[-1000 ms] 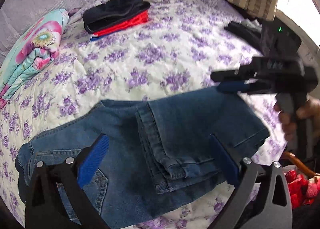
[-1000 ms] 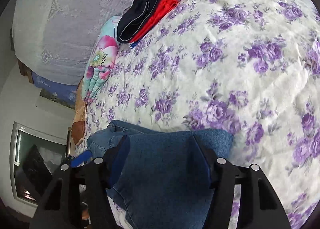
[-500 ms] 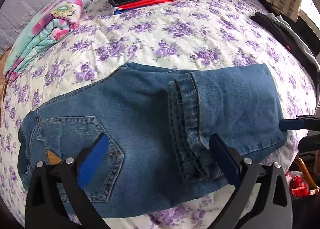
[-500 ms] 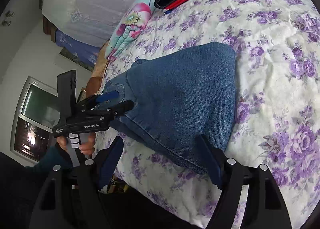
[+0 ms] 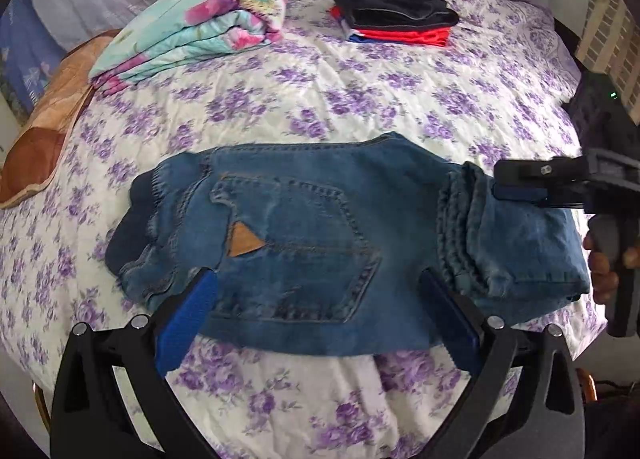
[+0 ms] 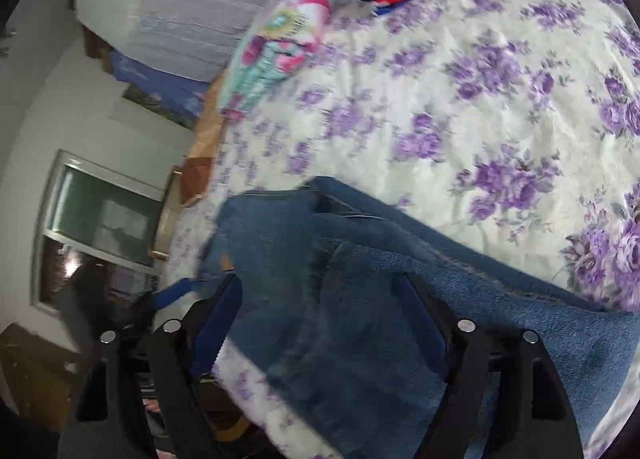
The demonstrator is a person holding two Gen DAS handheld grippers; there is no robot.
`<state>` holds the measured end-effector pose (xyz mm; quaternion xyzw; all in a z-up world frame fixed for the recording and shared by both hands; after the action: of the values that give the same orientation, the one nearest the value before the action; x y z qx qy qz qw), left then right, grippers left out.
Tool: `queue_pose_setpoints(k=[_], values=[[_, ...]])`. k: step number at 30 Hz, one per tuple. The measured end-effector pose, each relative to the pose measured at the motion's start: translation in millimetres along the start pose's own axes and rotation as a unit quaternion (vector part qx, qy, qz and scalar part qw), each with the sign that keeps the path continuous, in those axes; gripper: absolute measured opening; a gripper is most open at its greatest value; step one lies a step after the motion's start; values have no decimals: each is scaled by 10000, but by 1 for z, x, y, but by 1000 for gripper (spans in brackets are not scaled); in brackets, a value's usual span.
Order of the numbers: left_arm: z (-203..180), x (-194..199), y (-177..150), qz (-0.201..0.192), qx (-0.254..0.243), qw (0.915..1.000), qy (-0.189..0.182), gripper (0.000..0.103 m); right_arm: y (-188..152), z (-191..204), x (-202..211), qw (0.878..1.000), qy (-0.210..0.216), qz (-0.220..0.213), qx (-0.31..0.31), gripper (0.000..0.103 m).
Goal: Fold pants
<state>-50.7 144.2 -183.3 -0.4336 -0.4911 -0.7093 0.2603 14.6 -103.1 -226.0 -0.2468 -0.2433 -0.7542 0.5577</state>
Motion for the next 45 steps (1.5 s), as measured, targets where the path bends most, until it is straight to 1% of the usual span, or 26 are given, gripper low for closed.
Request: queue_pose_setpoints(k=[1,3,5,6,7,9,10,11,12,13,14,15,17,18,19,21,23,26,27,29,32,38,41,42,44,45], values=[[8,3,-7,22,124,9999,76,98,4,-1,-5,9998,-160,-41,101,67],[27,10,-24,56,407,9989,205,99,4,9,-5,9991,-291,42,301,70],[45,16,-38,84,691,9971,319,99,-2,25,6,9979,-305,36,577,72],[53,19,-45,95,838,9958,356,99,-9,33,13,9971,-208,9,738,75],[62,21,-51,97,991,9943,375,99,-17,40,19,9965,-34,36,837,81],[80,25,-64,69,1336,9904,355,98,-36,44,24,9958,356,242,810,85],[87,25,-70,49,1511,9881,287,99,-45,42,20,9954,454,403,737,86],[93,25,-74,35,1669,9858,194,99,-53,36,11,9954,417,569,650,86],[101,22,-79,13,1900,9818,13,98,-58,28,1,9959,163,680,577,86],[106,19,-83,-10,2087,9778,-180,98,-63,19,-8,9956,-122,714,597,83],[111,15,-86,-45,2302,9720,-458,98,-68,18,-11,9948,-226,624,773,83],[115,11,-89,-148,2590,9617,-887,98,-72,24,-10,9934,-325,582,933,84],[122,1,-92,-445,3165,9310,-1766,98,-75,37,-11,9906,-490,717,1054,88],[125,-5,-94,-568,3430,9140,-2090,98,-75,40,-10,9903,-473,758,1066,89],[128,-11,-94,-681,3645,8997,-2302,98,-76,42,-5,9906,-423,779,1044,89],[133,-22,-95,-875,3954,8771,-2583,98,-74,47,0,9930,-257,744,876,89],[137,-33,-96,-996,4207,8579,-2777,98,-74,50,3,9954,-52,686,666,89],[145,-51,-103,-974,4561,8348,-2926,98,-76,52,5,9965,47,657,523,89],[146,-54,-104,-1006,4623,8296,-2966,98,-76,52,5,9964,6,660,525,89],[149,-58,-105,-1113,4712,8207,-3034,98,-77,54,5,9965,-64,653,521,89],[153,-62,-99,-1205,4764,8154,-3060,98,-77,57,4,9968,-29,638,471,89],[158,-83,-70,-1328,4916,7951,-3294,98,-78,60,-3,9971,-45,650,400,89],[160,-81,-56,-1505,4961,7814,-3472,97,-79,61,-3,9970,-55,647,422,89],[160,-74,-53,-1591,4937,7805,-3489,97,-79,63,-3,9970,-32,653,420,89],[159,-61,-43,-1732,4767,7899,-3447,97,-78,65,-3,9970,-5,634,440,89],[158,-54,-38,-1816,4651,7967,-3406,97,-78,66,-4,9970,13,639,445,89]])
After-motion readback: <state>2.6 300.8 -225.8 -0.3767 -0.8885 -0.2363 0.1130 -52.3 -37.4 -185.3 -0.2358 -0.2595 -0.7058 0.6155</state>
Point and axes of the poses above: each gripper's, at about its wrist camera, not at the fingertips, and x roughly against the way its jaws point, z to its left, y to its top, the point moved 3 cm from there along -x, roughly the way its jaws point, and after that the axes turned 13 degrees about -x, right-handed, at the moved point
